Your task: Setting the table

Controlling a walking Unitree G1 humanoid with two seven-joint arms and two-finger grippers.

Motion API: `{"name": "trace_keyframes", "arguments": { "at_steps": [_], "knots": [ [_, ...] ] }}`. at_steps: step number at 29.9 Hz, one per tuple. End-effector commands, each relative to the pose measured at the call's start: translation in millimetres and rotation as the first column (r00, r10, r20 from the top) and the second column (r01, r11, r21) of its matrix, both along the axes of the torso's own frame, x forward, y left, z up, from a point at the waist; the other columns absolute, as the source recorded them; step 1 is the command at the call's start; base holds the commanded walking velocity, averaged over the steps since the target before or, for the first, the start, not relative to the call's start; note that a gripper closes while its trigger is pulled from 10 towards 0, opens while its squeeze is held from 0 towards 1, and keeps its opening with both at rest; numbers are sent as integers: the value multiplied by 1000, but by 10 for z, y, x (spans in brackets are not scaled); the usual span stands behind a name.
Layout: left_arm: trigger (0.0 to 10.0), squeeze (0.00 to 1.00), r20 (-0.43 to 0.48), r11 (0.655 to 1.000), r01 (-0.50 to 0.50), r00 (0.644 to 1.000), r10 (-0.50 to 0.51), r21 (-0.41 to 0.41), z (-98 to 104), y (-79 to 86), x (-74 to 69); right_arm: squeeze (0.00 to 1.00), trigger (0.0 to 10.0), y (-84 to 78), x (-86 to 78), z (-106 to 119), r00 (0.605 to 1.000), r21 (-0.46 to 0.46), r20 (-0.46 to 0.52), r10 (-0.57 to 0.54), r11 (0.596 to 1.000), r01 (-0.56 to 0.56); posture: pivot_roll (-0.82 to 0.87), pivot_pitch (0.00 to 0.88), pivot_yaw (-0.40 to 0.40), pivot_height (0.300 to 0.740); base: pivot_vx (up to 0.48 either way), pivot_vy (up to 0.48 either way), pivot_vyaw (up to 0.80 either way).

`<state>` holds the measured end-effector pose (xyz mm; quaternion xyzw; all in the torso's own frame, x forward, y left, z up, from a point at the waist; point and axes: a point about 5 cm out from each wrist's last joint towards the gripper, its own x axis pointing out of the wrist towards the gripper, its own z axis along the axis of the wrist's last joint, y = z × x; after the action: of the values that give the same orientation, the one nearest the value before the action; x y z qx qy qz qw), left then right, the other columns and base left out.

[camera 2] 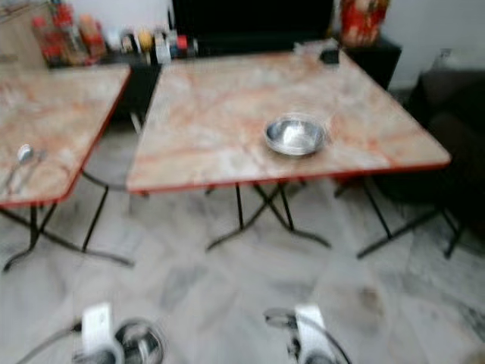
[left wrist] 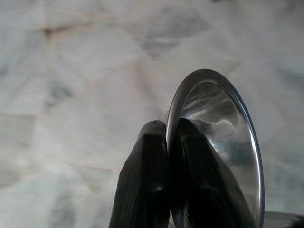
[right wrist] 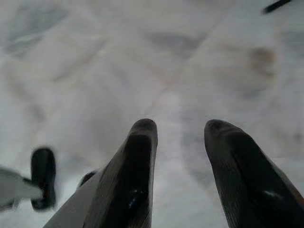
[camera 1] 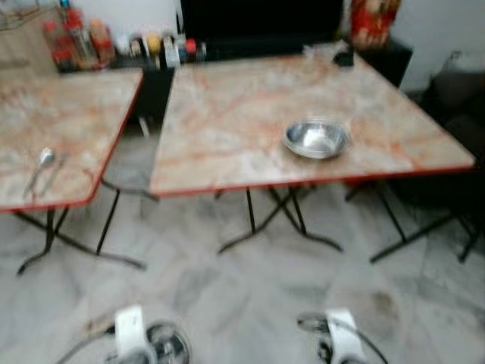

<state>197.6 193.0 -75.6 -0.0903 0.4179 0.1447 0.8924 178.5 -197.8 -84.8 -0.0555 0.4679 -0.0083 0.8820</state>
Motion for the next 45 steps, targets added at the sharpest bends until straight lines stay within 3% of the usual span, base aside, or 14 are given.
{"name": "trace_keyframes", "arguments": {
  "at_steps": [1,30,45],
  "knots": [
    [10000,0,18,999,-39,999,39,15,21,151,-14,0,10000,134,47,5,1000,28,11,22,999,-22,-65,0,19,732,0,0,0],
    [10000,0,10,1000,-7,1000,7,14,24,83,20,0,10000,127,87,23,1000,34,20,-5,999,4,-61,0,9,732,437,0,0],
    [10000,0,-3,999,20,1000,-20,41,19,72,15,0,10000,119,103,32,1000,32,23,-3,999,2,-67,0,8,732,0,-142,0]
  ]
}}
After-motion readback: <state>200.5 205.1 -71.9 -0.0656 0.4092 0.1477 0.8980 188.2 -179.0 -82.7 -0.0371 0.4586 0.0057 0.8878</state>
